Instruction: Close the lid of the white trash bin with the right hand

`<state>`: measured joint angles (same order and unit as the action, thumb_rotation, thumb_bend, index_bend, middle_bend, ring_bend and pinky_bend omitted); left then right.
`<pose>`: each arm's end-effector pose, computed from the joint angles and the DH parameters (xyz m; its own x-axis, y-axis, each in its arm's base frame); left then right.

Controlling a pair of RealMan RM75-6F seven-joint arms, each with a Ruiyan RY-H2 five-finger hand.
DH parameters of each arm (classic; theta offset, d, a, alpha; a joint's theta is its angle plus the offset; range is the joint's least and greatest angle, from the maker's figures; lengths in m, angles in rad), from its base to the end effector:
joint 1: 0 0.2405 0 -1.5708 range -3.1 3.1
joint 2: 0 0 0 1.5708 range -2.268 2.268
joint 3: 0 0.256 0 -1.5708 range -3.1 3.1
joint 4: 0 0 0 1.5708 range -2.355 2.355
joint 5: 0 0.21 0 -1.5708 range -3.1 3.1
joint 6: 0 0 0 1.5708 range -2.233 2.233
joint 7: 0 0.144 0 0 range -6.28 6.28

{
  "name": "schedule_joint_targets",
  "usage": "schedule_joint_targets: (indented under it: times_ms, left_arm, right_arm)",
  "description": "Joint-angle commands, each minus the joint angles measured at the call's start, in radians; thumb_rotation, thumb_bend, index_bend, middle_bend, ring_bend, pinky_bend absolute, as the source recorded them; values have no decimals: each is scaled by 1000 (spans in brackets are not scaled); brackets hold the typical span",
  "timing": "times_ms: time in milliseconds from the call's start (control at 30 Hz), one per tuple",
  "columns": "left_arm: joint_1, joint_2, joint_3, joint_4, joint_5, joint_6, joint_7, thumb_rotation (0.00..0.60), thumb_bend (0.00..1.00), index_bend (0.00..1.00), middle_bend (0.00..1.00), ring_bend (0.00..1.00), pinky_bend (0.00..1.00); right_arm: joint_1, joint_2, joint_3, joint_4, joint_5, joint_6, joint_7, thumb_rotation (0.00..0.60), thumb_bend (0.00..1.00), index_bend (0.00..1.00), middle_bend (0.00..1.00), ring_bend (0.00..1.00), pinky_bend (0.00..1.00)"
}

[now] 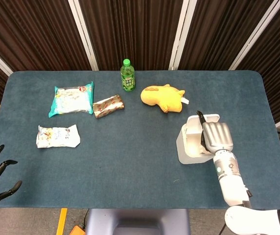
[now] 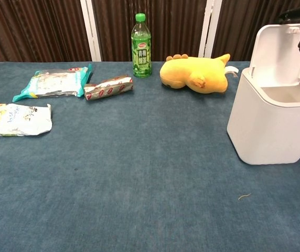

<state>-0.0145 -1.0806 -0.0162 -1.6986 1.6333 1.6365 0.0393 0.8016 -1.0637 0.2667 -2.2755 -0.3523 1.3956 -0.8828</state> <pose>-0.2853 0.1507 0.1724 0.3845 -0.0896 0.9188 0.9173 -0.0746 -0.3911 -0.1226 -0.2951 0.1276 0.5054 -0.3161 0.8029 -0.8409 0.0283 0.5405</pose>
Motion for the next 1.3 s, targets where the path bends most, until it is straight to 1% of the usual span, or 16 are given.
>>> schedule_joint_targets:
  times_ms: [33,100,167,433,533,633,733,933,1133,1300]
  left_arm:
    - [1,1,-1,-3,-1,0,4,600,199,355,0,0,249]
    - [1,1,-3,-5,-2,3,9,600,201,356,0,0,249]
    - [2,0,-2,-6,1,4,13,600,201,356,0,0,249]
    - [4,1,-2,-7,5,10,13,600,200,357,0,0,249]
    - [8,1,-4,-8,1,16,11,600,201,358,0,0,249]
    - [11,2,-7,-8,-2,21,6,600,200,355,0,0,249]
    - [12,3,-9,-6,-5,24,-1,600,201,354,0,0,249]
    - [15,5,-12,-5,-7,30,-13,600,200,358,0,0,249]
    - [14,5,-11,-4,-5,27,-13,600,200,361,0,0,249]
    - [14,4,-11,-4,-4,25,-12,600,200,362,0,0,249]
  right_arm:
    - [-29,25,-50,-36,-66,2,12,600,1000,41,833,745,745]
    - [-52,39,-87,-58,-123,3,17,600,1000,44,833,745,745]
    - [-82,54,-133,-80,-204,3,27,600,1000,44,833,745,745]
    - [-216,86,-309,-80,-553,-8,87,600,1000,47,833,745,745]
    - [-254,94,-355,-74,-643,-13,97,600,1000,52,833,745,745]
    - [-285,95,-389,-53,-713,-24,109,600,1000,52,833,745,745]
    - [-313,93,-414,-28,-768,-32,128,600,1000,53,833,745,745]
    - [-374,86,-444,31,-842,-29,171,600,1000,52,833,745,745]
    - [-422,85,-458,88,-885,-40,239,600,1000,52,833,745,745]
    - [-444,84,-455,126,-885,-63,278,600,1000,52,833,745,747]
